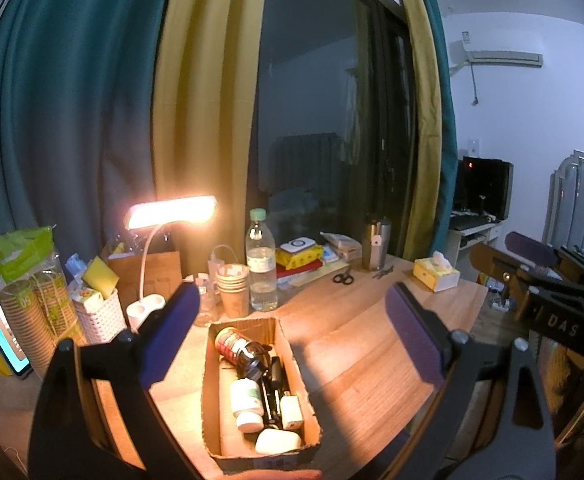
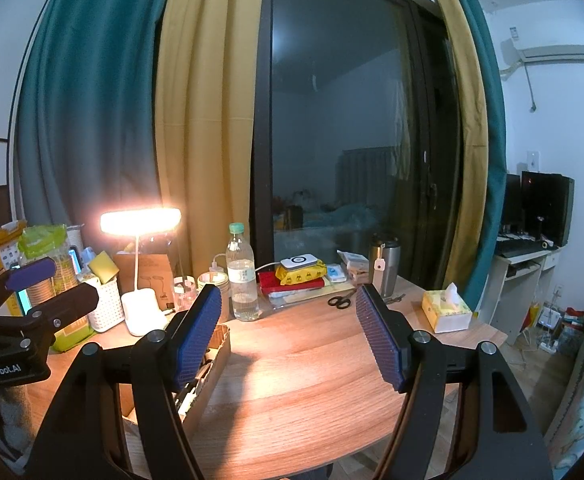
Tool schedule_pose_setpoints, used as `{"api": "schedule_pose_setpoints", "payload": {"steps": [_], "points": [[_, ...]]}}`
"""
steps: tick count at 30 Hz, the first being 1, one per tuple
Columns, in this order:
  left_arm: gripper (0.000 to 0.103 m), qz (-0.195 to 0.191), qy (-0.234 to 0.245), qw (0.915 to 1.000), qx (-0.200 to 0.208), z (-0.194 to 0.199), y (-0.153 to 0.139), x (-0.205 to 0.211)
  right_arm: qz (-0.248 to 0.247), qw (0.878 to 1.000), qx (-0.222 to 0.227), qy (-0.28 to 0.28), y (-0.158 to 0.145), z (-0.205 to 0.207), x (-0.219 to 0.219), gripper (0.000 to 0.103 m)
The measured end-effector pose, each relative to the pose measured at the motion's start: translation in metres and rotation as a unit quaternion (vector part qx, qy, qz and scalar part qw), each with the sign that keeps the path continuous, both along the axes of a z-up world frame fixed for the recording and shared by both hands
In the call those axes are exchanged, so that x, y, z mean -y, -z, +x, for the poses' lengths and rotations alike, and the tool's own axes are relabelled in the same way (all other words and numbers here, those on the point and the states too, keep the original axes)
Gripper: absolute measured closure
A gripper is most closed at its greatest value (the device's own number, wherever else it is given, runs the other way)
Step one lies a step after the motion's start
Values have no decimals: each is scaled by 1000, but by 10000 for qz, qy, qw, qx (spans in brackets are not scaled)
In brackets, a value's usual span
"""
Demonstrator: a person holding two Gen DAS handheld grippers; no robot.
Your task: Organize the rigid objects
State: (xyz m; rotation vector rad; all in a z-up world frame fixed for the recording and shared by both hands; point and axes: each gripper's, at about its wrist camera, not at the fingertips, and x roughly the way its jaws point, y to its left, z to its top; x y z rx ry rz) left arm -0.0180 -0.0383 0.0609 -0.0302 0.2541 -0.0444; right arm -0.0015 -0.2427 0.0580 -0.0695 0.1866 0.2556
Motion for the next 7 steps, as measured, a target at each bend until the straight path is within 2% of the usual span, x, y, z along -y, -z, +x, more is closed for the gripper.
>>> {"api": "schedule_pose_setpoints", "payload": {"steps": [7], "points": [[8,69,3,10000,-48,4,2,-3,-6,10000,-19,-16,2,0,0,30]]}}
